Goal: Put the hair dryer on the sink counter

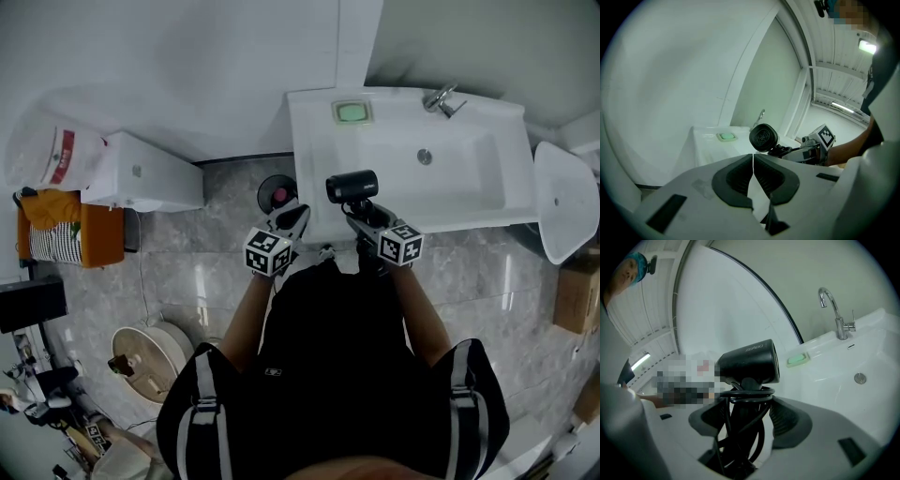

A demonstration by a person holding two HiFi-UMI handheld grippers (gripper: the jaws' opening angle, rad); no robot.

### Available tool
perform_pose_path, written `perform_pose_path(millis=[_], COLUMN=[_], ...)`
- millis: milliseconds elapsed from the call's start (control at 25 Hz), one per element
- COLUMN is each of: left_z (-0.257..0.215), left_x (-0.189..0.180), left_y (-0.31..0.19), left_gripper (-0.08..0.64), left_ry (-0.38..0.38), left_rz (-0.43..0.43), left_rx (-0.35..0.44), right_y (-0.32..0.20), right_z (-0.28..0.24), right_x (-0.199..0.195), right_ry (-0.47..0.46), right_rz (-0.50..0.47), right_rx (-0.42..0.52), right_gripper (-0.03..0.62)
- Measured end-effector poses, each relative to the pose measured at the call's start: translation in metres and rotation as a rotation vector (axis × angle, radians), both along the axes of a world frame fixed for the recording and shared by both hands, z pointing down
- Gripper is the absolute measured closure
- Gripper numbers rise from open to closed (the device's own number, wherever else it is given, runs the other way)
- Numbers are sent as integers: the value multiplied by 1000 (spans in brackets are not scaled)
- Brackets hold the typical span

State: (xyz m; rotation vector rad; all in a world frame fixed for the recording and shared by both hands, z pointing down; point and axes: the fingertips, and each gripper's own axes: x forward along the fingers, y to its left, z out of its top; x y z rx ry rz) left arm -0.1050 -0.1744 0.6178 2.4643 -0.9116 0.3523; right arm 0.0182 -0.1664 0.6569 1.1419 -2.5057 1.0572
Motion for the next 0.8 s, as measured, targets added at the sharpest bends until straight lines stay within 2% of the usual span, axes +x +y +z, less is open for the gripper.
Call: perform_pose_path(millis=[320, 800], left_z=[1, 6], left_x=[-5, -20], left_y=[-6, -13], left_gripper=[543, 543], left_ry=[7, -1], left_rz=[-36, -88], left_rx=[2, -21], right_y=[-15, -43], right_z=[17, 55], right_x=[-9, -17], right_ry=[-10, 63], right_rz=[1, -15], right_rx=[-41, -94], right_gripper=[267, 267])
